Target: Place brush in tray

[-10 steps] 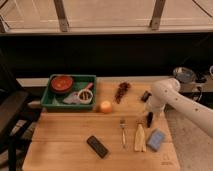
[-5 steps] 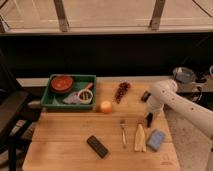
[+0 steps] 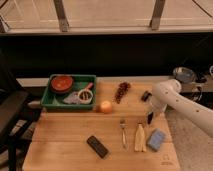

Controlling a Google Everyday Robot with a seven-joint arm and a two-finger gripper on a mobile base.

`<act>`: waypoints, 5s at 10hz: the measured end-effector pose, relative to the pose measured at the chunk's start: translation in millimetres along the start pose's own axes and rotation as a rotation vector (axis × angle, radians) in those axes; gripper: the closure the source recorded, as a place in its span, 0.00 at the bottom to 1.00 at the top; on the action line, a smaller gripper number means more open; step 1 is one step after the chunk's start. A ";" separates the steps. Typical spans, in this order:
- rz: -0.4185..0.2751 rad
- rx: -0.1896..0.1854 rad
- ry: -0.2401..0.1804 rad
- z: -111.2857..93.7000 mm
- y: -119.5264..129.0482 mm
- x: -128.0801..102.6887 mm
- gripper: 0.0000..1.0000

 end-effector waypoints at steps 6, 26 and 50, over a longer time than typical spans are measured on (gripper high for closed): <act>-0.021 0.122 0.211 -116.4 -8.4 25.9 1.00; -0.640 0.559 0.212 -226.7 -296.1 -92.9 1.00; -0.714 0.587 0.202 -120.2 -348.7 -21.9 0.38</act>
